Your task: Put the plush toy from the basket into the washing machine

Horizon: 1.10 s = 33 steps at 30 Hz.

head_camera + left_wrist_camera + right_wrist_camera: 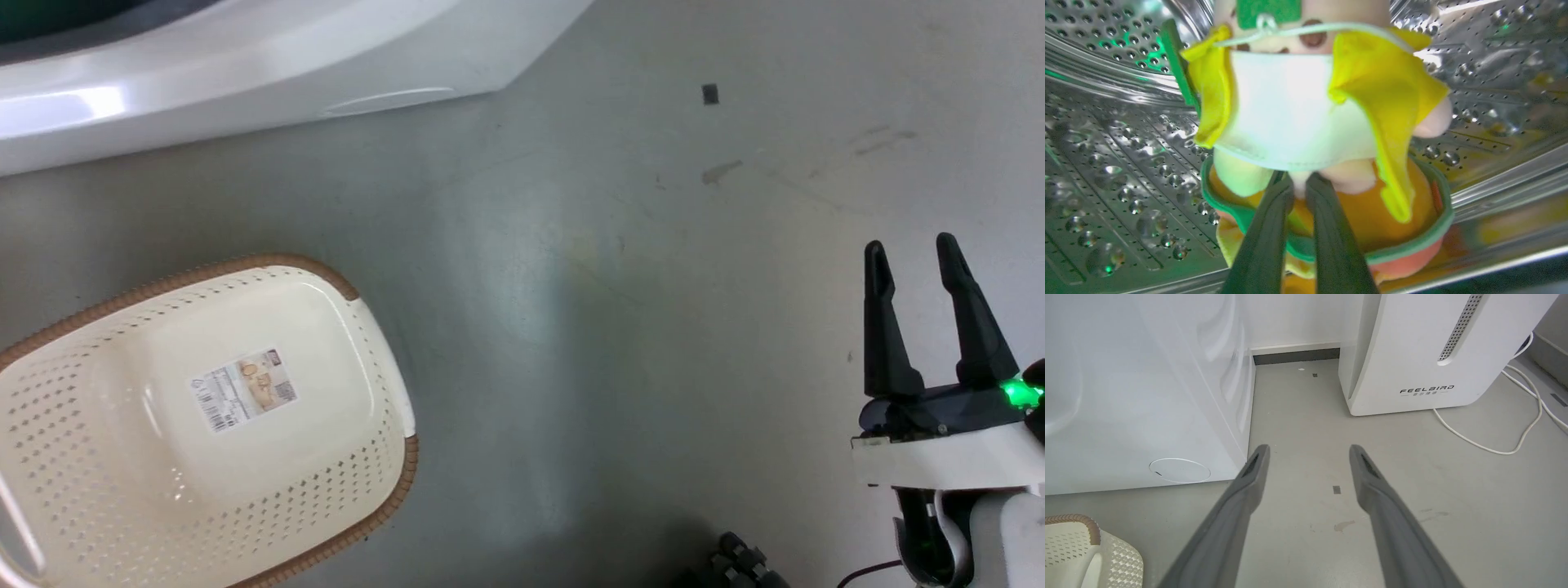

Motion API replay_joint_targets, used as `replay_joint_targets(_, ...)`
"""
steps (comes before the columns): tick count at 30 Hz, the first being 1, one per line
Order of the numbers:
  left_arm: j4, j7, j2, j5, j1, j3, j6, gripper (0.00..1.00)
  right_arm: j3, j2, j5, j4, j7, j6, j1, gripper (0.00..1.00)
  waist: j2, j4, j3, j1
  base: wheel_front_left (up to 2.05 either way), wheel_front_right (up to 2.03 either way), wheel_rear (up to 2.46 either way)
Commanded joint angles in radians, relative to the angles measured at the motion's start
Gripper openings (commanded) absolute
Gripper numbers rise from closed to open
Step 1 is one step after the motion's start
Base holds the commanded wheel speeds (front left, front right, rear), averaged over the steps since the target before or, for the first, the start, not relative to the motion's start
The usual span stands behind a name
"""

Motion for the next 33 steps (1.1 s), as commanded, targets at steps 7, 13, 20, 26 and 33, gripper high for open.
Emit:
replay_joint_targets(7, 0.109, 0.048, 0.035, 0.009, -0.096, -0.044, -0.003, 0.00, 0.012, 0.001, 0.017, -0.007, -0.005, -0.001, -0.005, 1.00, 0.0000, -0.033, 0.039, -0.0002, 0.00, 0.00, 0.00)
replay_joint_targets(13, 0.174, 0.056, 0.019, -0.023, -0.130, -0.074, -0.004, 0.00, 0.025, 0.001, 0.022, -0.014, -0.005, -0.001, -0.013, 1.00, 0.0000, -0.038, 0.066, -0.0002, 0.00, 0.00, 0.00)
replay_joint_targets(20, 0.211, 0.073, 0.005, -0.099, -0.150, -0.126, -0.004, 0.00, 0.043, 0.001, 0.028, -0.023, -0.005, -0.001, -0.018, 1.00, 0.0000, -0.045, 0.090, -0.0002, 0.00, 0.00, 0.00)
replay_joint_targets(26, 0.231, 0.045, 0.022, -0.133, -0.148, -0.170, -0.004, 1.00, 0.034, 0.001, 0.024, -0.013, -0.005, -0.001, -0.018, 1.00, 0.0000, -0.039, 0.076, -0.0002, 0.00, 0.00, 0.00)
replay_joint_targets(33, 0.256, -0.066, -0.007, -0.203, -0.082, -0.208, -0.004, 1.00, 0.005, 0.001, -0.012, 0.002, -0.005, -0.001, -0.018, 1.00, 0.0000, 0.006, -0.029, -0.0002, 0.00, 0.00, 0.00)
